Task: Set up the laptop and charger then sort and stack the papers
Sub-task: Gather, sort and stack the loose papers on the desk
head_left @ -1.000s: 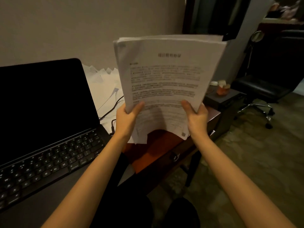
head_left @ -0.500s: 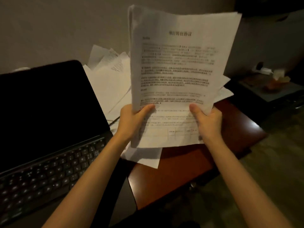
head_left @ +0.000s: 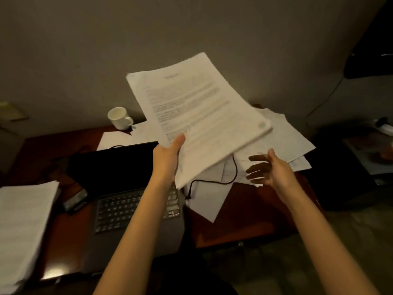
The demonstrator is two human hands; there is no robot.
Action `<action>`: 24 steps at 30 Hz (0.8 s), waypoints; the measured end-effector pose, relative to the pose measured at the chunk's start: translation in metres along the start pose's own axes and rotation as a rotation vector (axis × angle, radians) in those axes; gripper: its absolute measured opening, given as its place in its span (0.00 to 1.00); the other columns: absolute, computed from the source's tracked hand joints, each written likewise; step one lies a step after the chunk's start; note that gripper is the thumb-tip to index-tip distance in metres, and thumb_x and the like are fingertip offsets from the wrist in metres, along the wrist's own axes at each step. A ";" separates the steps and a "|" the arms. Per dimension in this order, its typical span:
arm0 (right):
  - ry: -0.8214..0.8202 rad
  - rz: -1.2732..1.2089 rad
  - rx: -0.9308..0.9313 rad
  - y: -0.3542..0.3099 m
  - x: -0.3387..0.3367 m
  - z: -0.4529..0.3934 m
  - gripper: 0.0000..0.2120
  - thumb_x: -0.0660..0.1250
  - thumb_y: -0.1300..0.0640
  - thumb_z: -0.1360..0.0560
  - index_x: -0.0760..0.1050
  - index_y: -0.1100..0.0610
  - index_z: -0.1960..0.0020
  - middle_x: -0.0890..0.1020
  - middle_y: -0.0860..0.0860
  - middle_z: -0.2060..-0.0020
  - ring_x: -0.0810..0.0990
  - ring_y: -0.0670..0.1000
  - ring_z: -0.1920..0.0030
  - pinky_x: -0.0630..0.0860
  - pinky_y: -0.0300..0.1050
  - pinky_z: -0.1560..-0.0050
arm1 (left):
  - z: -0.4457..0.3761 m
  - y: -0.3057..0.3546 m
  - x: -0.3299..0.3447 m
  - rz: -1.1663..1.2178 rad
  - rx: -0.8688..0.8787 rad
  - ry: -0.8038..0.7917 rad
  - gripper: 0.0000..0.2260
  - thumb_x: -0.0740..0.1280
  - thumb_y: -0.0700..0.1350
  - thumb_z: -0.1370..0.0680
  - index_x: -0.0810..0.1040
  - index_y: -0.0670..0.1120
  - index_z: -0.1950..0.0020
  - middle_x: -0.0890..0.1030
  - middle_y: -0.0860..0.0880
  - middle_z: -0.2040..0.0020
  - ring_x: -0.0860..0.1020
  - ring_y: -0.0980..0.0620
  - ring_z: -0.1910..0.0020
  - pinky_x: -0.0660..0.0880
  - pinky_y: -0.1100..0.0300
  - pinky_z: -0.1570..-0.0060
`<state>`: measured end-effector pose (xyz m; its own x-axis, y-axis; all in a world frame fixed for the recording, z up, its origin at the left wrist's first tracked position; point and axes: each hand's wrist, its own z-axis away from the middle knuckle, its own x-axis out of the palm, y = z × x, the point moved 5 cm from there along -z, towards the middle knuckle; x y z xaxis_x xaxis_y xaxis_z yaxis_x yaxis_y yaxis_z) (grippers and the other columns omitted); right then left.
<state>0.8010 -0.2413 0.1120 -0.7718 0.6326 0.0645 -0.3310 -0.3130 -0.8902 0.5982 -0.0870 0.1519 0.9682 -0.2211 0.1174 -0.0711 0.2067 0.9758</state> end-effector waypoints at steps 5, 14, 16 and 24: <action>-0.098 0.136 0.109 -0.013 0.030 -0.013 0.11 0.57 0.60 0.20 0.75 0.65 0.46 0.80 0.61 0.64 0.81 0.55 0.67 0.80 0.43 0.66 | -0.022 0.034 -0.015 0.183 -0.026 0.163 0.21 0.65 0.41 0.21 0.67 0.41 0.28 0.76 0.47 0.35 0.79 0.56 0.50 0.78 0.68 0.55; -0.180 0.187 0.255 0.005 0.094 -0.128 0.04 0.62 0.62 0.21 0.73 0.62 0.50 0.80 0.59 0.59 0.82 0.56 0.58 0.80 0.44 0.60 | -0.112 0.046 -0.038 0.325 -0.085 0.356 0.17 0.66 0.42 0.21 0.72 0.40 0.32 0.80 0.47 0.42 0.81 0.53 0.48 0.79 0.64 0.53; -0.145 0.208 0.293 0.013 0.102 -0.159 0.04 0.61 0.65 0.22 0.72 0.61 0.56 0.78 0.58 0.63 0.80 0.55 0.61 0.79 0.45 0.58 | -0.131 0.036 -0.039 0.331 -0.113 0.399 0.18 0.66 0.42 0.21 0.72 0.40 0.32 0.80 0.47 0.41 0.81 0.51 0.46 0.80 0.64 0.53; 0.097 0.283 0.425 0.057 0.127 -0.249 0.23 0.68 0.63 0.26 0.68 0.71 0.35 0.79 0.65 0.49 0.78 0.56 0.55 0.72 0.46 0.57 | -0.168 0.000 -0.035 0.324 -0.227 0.471 0.17 0.66 0.42 0.21 0.73 0.42 0.32 0.80 0.48 0.41 0.81 0.54 0.49 0.80 0.65 0.57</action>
<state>0.8195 -0.0029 -0.0431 -0.8159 0.5378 -0.2126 -0.3232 -0.7289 -0.6036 0.6042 0.0807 0.1164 0.9115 0.3213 0.2567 -0.3768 0.4021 0.8345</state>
